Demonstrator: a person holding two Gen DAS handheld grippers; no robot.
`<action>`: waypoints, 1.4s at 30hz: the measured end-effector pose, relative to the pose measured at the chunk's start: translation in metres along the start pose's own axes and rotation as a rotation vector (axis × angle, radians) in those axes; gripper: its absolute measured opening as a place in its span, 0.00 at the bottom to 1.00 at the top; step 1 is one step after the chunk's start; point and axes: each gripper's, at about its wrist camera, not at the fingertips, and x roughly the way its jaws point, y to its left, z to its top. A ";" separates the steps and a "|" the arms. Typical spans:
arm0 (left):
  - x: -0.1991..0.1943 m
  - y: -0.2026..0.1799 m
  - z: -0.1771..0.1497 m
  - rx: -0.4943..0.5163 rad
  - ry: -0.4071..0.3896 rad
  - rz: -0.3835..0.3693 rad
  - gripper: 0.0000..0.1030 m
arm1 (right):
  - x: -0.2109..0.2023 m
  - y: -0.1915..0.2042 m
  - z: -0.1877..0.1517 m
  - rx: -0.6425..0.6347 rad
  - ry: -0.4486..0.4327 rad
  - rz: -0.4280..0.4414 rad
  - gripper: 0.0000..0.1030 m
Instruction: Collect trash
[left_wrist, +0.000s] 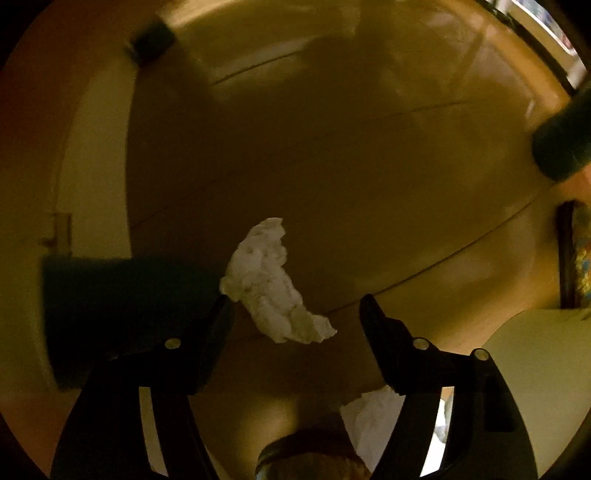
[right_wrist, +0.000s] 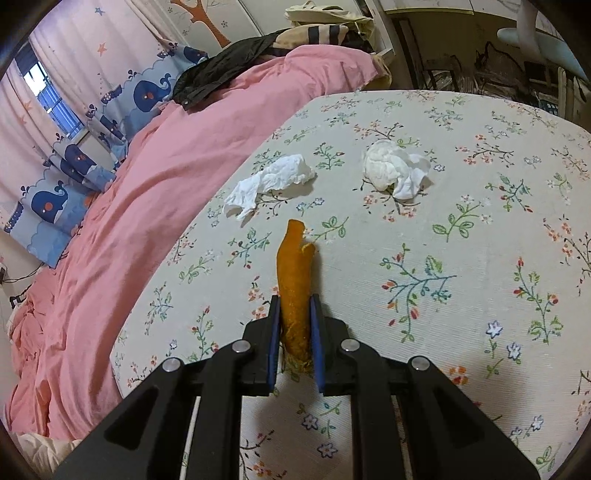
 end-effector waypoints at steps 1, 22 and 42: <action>0.003 0.001 0.000 0.000 0.008 -0.013 0.66 | 0.000 0.001 0.000 0.001 -0.001 -0.001 0.15; -0.073 0.033 -0.054 -0.081 -0.016 -0.073 0.04 | -0.006 0.002 -0.012 0.049 -0.023 -0.020 0.15; -0.439 0.099 -0.082 0.012 -0.526 -0.132 0.04 | -0.153 0.050 -0.119 0.226 -0.187 0.096 0.15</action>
